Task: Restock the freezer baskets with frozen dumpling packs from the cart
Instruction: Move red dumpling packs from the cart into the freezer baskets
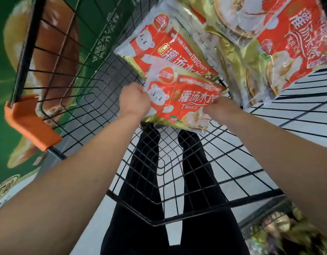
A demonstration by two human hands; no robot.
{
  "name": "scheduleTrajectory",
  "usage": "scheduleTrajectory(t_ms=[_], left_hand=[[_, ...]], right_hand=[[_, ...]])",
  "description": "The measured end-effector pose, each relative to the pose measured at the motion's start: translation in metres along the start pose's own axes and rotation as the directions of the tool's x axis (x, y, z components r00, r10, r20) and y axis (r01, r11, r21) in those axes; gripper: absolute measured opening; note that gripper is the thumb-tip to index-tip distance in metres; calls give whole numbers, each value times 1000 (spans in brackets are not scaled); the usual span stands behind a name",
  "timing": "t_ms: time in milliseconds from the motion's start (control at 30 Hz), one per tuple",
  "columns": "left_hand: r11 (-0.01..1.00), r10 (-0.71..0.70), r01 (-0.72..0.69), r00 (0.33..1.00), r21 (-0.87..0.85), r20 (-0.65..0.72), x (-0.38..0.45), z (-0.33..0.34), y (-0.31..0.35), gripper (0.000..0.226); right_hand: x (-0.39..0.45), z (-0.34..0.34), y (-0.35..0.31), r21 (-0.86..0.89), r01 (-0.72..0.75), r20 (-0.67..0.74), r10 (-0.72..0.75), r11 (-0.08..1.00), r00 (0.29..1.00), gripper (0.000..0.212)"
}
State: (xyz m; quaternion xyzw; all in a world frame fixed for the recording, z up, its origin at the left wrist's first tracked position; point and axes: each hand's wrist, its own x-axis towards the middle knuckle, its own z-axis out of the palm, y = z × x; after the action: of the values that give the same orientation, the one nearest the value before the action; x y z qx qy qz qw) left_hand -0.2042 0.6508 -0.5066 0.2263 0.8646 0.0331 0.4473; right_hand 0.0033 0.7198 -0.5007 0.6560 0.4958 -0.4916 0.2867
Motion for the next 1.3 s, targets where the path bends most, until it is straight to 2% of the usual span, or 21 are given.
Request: scheduleTrajectory(t_ms=[100,167,200,233,333,433,567,633,833,900,1000,1133,1233,1300], left_hand=[[912,-306,293,952,-287,1,-8,0,-28,17],[839,-401,378,916,-391,25,-7,0,-45,17],[819,-417,397,908,-414,45,-2,3,-54,21],[809,-418,405,906,-426,68,1,5,-60,24],[757,-424,426,897,-496,124,1,5,-62,16],[715,-389,437,897,-545,209,-6,5,-57,20],[718,-347,424,905,-551,245,-4,4,-62,19],[714,-344,434,901,-549,266,-4,4,-65,17],[686,-298,424,905,-592,303,-16,-5,-62,14],[684,-266,394,918,-614,293,-24,-15,-61,15],[698,-213,359,930,-620,298,-53,-34,-59,17],[735,-129,261,960,-626,249,-86,-75,-60,13],[748,-36,153,981,-646,191,-93,-101,-81,35],[746,5,89,990,-660,139,-120,-124,-81,29]], right_hand=[[9,6,7,49,-91,-43,93,995,995,25],[16,14,9,152,-96,-41,103,984,994,54],[19,19,10,185,-98,-36,106,978,994,62],[23,22,10,219,-92,-34,102,971,994,58],[32,34,11,345,-80,-72,111,935,991,8],[40,43,20,518,-174,-15,212,837,977,14],[38,45,22,607,-253,82,257,753,963,24],[36,47,22,637,-243,59,267,732,962,26],[15,38,7,662,-55,-217,261,747,941,7],[-1,31,-4,607,13,-293,209,794,933,11],[-39,23,-9,571,118,-420,166,813,892,29],[-100,8,-10,566,224,-493,108,794,863,22],[-152,1,-14,561,299,-512,40,772,858,22],[-180,0,-16,566,340,-508,-7,752,861,28]])
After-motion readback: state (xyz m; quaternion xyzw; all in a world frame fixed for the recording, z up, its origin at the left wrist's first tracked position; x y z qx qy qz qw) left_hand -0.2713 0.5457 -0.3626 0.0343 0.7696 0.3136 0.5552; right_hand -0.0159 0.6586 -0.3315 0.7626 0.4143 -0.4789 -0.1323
